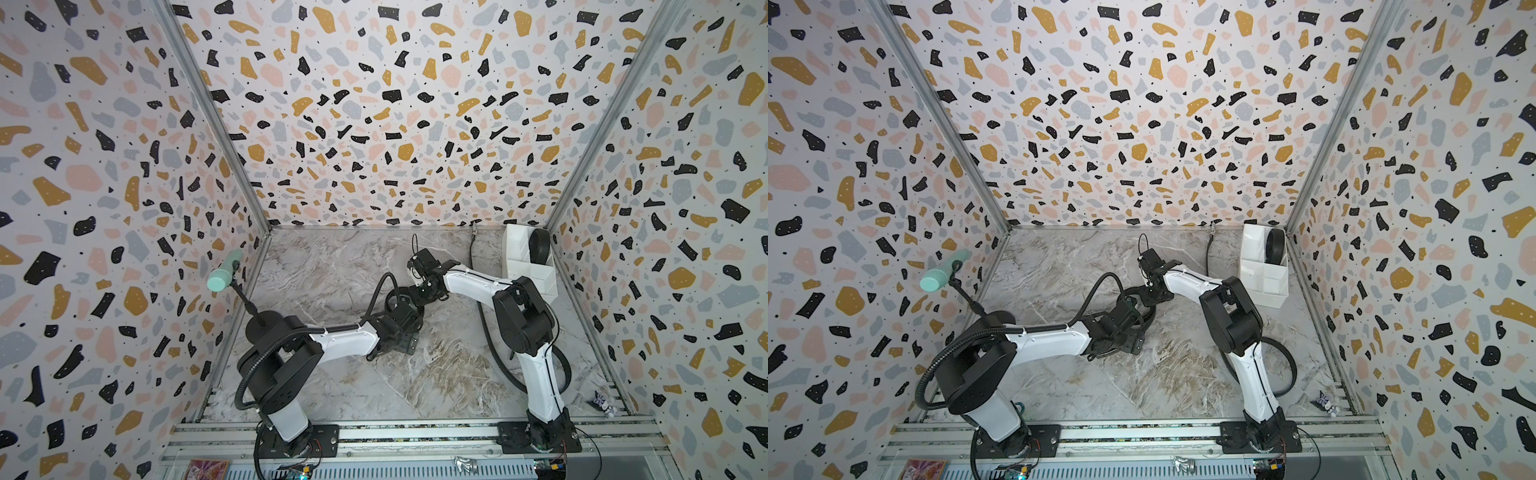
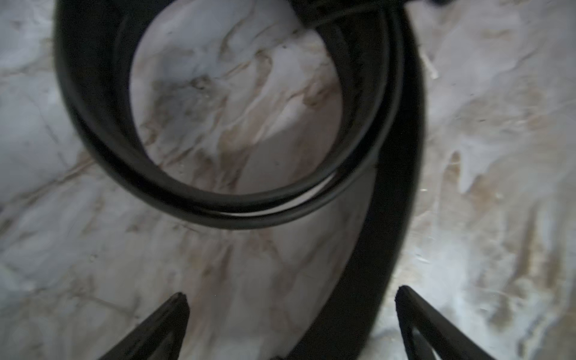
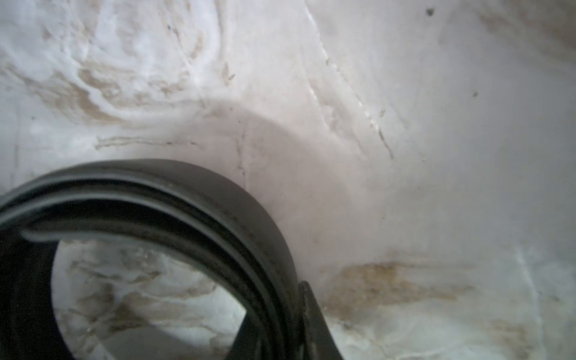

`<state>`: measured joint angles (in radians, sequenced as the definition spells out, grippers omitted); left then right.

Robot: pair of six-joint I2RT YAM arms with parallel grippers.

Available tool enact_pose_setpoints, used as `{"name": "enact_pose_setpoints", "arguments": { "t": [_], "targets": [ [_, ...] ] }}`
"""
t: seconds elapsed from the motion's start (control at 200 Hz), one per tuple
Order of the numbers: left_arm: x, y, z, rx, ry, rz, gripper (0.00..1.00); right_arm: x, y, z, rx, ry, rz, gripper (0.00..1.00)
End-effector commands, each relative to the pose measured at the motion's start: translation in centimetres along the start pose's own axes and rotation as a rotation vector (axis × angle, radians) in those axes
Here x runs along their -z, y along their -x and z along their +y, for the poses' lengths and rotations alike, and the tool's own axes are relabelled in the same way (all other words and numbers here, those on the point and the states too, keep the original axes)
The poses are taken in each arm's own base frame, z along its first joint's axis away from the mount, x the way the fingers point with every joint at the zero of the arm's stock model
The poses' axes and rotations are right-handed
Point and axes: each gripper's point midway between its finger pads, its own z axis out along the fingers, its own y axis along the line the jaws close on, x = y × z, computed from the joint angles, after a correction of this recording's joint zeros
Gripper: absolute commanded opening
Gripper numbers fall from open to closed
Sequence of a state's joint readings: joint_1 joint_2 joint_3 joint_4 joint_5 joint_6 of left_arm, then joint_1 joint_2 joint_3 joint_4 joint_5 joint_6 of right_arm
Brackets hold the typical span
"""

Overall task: Place the belts into the storage roll
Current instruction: Roll the belt at the center of the board.

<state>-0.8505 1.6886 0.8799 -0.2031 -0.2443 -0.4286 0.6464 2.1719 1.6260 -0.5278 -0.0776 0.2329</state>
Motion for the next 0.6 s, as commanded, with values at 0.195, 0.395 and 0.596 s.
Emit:
{"name": "enact_pose_setpoints", "arguments": {
  "t": [0.195, 0.395, 0.596],
  "targets": [
    [0.6, 2.3, 7.7, -0.129, 0.306, -0.005, 1.0, 1.3, -5.9, -0.7, 0.053, -0.054, 0.159, 0.06],
    [0.1, 5.7, 9.2, -0.195, 0.32, -0.002, 0.99, 2.0, -7.3, -0.7, 0.076, -0.088, 0.193, 0.06],
    [-0.7, 5.5, 7.7, -0.22, 0.239, 0.023, 0.99, 2.4, -8.0, -0.7, 0.07, -0.092, 0.213, 0.06]
  ]
}}
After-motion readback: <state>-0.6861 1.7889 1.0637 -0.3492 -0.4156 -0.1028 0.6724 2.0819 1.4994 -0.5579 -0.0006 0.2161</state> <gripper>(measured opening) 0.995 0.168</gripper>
